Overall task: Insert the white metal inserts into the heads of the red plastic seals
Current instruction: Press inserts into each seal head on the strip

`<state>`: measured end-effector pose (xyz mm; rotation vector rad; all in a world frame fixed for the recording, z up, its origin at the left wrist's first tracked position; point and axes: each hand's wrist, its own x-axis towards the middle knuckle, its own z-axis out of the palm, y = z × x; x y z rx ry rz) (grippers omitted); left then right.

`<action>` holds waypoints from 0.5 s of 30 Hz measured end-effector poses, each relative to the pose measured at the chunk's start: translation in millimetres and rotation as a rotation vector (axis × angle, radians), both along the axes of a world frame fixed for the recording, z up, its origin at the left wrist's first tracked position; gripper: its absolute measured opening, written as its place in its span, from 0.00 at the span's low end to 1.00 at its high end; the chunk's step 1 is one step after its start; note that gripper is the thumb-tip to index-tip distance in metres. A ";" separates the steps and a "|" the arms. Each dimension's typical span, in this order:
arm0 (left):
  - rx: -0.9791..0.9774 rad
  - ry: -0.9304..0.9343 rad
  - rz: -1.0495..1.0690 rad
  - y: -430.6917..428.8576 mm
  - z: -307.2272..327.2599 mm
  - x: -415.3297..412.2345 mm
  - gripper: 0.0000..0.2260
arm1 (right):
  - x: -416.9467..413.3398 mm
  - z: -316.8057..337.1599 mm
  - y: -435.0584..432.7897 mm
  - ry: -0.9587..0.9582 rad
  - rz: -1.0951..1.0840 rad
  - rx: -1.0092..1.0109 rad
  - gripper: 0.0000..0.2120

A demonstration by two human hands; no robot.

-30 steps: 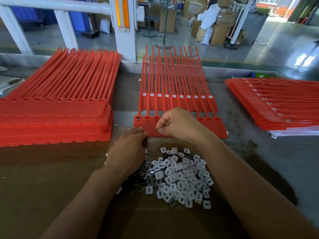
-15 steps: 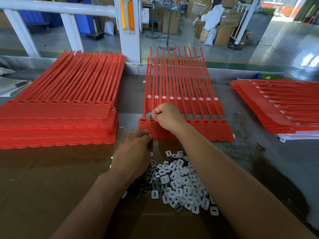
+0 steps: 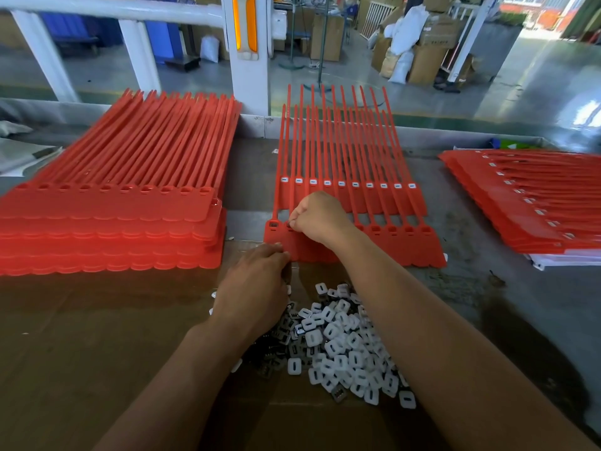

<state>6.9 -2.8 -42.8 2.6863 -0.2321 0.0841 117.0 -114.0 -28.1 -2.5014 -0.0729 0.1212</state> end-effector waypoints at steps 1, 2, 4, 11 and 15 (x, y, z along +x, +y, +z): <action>0.000 -0.001 0.000 0.0 0.0 0.2 0.22 | -0.6 0.7 -0.7 -0.004 -0.013 0.022 0.07; 0.002 -0.002 -0.001 0.0 -0.1 0.3 0.22 | -1.4 1.5 -1.4 -0.005 -0.025 0.044 0.07; 0.003 -0.003 -0.002 0.0 -0.1 0.6 0.22 | -3.0 2.9 -2.3 0.003 -0.047 0.084 0.08; 0.003 0.007 0.005 -0.4 0.8 0.0 0.22 | -2.8 4.5 -2.8 0.036 -0.075 0.120 0.09; 0.006 0.004 0.007 -0.3 0.6 0.2 0.22 | -4.2 4.8 -4.5 0.028 -0.040 0.106 0.09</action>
